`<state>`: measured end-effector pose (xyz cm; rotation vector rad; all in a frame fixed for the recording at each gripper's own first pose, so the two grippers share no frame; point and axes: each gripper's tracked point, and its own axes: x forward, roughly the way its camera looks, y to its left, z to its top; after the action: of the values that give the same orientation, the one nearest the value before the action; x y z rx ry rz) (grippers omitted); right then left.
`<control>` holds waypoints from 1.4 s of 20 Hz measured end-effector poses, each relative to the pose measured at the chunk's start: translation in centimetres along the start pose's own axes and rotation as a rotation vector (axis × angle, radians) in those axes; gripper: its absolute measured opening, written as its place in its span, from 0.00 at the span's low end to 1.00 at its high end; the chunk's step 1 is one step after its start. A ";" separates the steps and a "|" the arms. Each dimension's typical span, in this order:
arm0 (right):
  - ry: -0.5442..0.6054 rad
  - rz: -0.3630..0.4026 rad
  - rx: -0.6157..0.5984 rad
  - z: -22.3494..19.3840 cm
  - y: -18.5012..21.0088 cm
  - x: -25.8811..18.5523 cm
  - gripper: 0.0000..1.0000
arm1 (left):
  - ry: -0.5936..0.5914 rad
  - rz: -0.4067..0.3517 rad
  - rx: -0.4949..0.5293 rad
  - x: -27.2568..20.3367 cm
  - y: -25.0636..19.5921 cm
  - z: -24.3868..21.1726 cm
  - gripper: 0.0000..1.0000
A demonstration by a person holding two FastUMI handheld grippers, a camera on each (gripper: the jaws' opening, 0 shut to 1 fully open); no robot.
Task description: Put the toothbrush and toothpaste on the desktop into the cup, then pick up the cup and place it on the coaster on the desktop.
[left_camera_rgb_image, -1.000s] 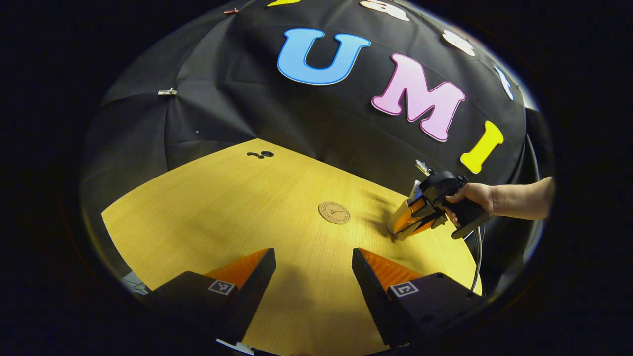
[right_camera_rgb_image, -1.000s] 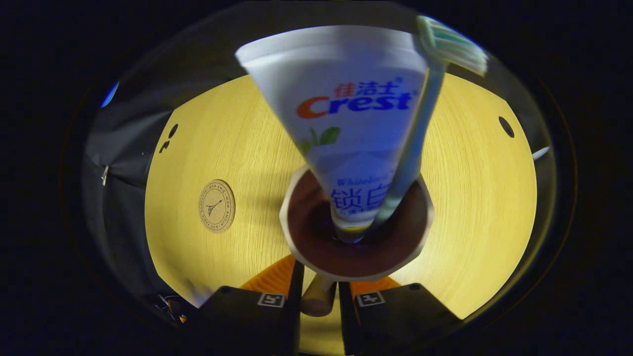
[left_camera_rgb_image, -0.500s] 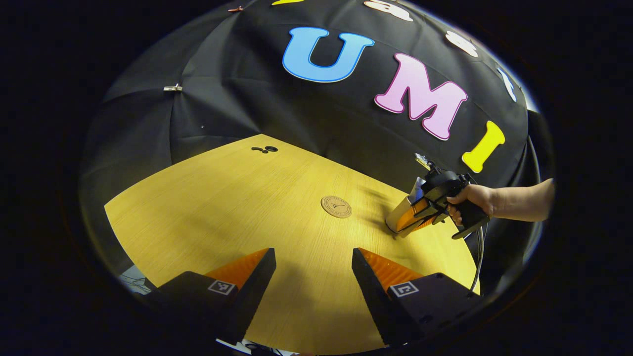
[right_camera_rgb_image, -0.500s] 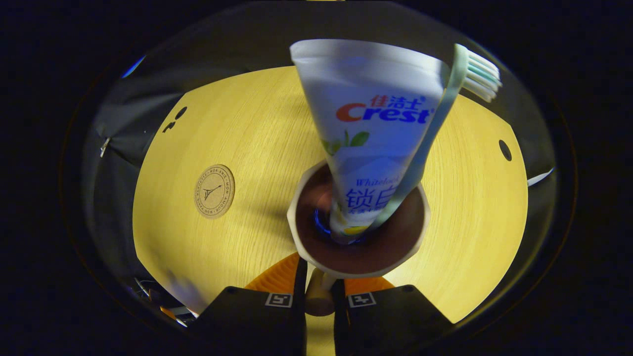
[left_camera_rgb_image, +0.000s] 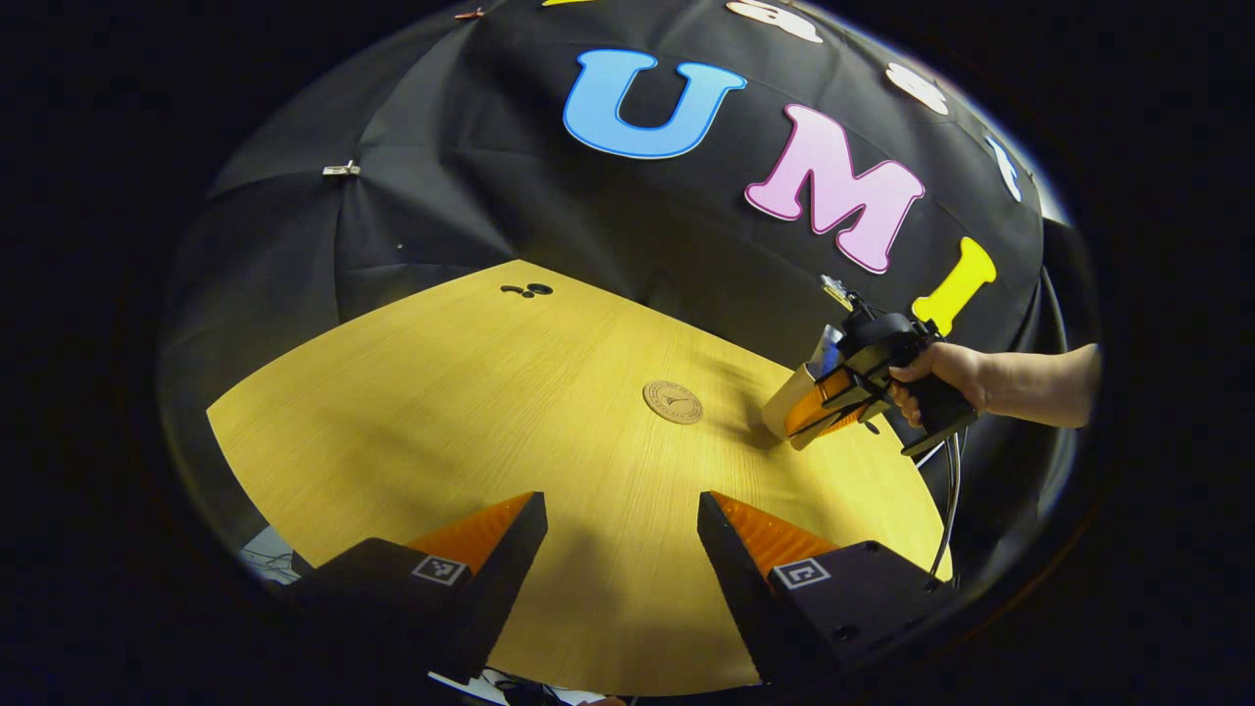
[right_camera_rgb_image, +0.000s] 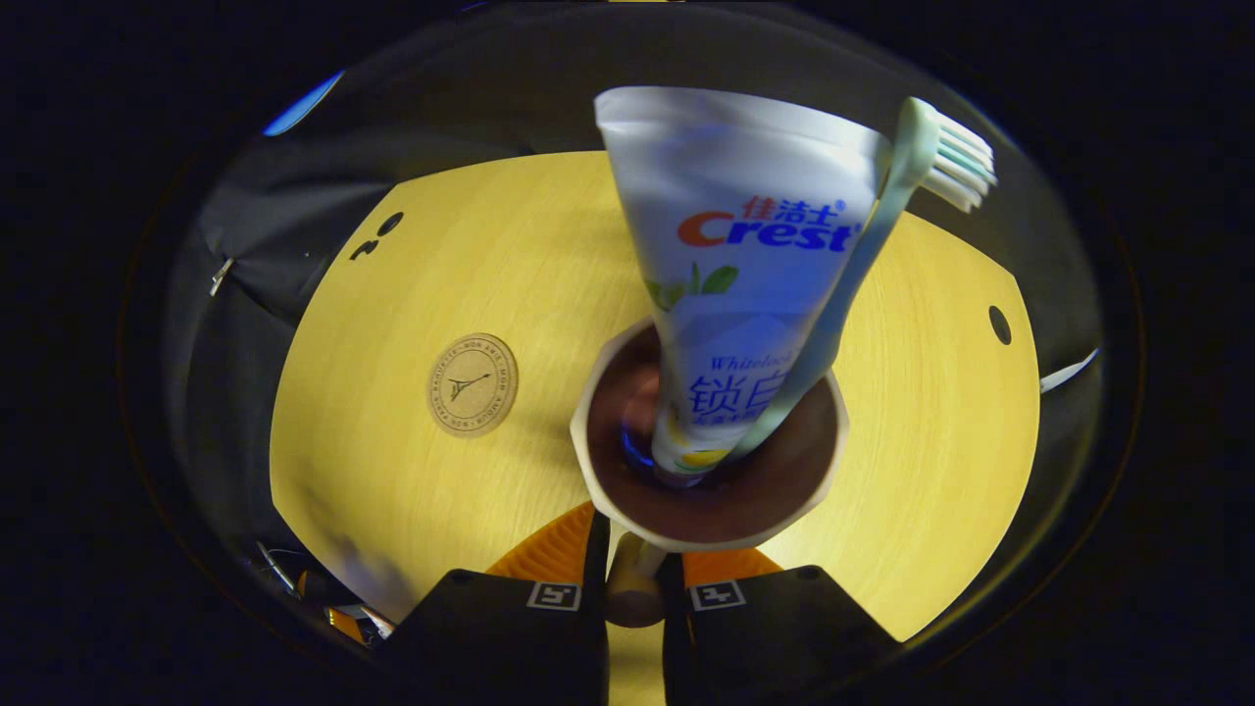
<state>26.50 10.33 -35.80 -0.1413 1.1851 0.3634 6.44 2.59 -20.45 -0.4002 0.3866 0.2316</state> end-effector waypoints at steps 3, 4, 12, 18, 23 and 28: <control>-0.004 0.021 -0.026 1.1 2.9 0.1 0.25 | 0.008 -0.001 -0.006 -0.5 0.9 -0.2 0.98; -0.005 0.029 -0.034 1.4 3.9 0.2 0.25 | 0.011 0.004 -0.004 -0.7 1.3 -0.1 0.98; 0.033 0.061 -0.108 2.9 10.6 2.6 0.25 | 0.011 0.044 -0.075 -1.0 3.4 0.6 0.98; 0.079 0.069 -0.141 2.7 13.9 5.0 0.25 | 0.035 0.050 -0.050 -1.5 3.3 0.0 0.98; 0.098 0.044 -0.173 2.5 14.5 5.5 0.25 | 0.040 0.042 -0.096 -1.9 3.0 0.1 0.98; 0.114 0.004 -0.216 2.2 14.9 6.1 0.25 | 0.049 0.056 -0.083 -2.1 4.1 0.0 0.98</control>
<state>25.21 26.10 -39.40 -0.3509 1.2567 0.4921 3.32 5.97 -20.93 -0.4778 0.4379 0.2935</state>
